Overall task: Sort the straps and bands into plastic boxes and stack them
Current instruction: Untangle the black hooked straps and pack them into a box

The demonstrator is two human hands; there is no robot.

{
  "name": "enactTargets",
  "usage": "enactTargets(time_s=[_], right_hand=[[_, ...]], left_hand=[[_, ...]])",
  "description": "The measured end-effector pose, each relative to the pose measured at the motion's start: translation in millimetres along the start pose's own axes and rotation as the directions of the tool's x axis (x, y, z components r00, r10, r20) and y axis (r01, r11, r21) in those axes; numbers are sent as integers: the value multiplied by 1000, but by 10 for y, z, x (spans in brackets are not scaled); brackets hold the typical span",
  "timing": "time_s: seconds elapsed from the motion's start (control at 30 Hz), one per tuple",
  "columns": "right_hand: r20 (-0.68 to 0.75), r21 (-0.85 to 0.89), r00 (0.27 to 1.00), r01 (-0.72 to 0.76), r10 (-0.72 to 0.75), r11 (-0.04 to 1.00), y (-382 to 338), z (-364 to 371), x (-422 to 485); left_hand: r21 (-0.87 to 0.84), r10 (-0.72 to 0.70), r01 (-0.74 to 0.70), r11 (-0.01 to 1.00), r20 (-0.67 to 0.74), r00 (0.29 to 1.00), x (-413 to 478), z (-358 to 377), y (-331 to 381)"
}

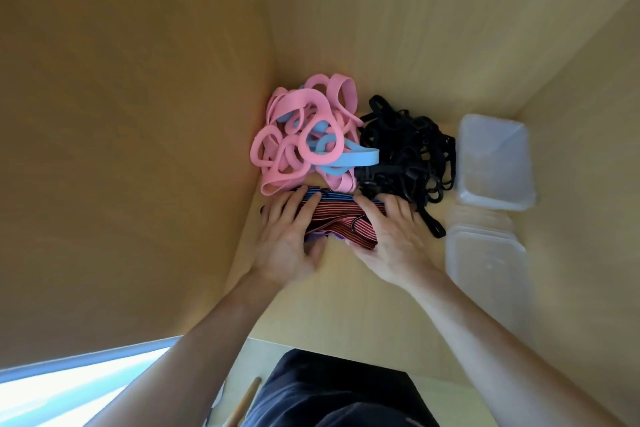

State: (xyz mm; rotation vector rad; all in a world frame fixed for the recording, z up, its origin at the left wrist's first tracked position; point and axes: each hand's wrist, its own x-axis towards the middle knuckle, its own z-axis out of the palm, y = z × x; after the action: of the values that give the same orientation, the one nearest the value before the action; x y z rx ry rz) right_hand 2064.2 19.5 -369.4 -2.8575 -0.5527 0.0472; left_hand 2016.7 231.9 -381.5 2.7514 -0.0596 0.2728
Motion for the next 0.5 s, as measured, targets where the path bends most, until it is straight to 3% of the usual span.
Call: enactTargets(time_s=[0.33, 0.5], right_hand=[[-14, 138, 998, -59, 61, 989, -57, 101, -30], [-149, 120, 987, -45, 63, 992, -49, 228, -54]], left_hand=[[16, -51, 52, 999, -9, 999, -56, 30, 97], [29, -24, 25, 999, -44, 999, -43, 95, 31]])
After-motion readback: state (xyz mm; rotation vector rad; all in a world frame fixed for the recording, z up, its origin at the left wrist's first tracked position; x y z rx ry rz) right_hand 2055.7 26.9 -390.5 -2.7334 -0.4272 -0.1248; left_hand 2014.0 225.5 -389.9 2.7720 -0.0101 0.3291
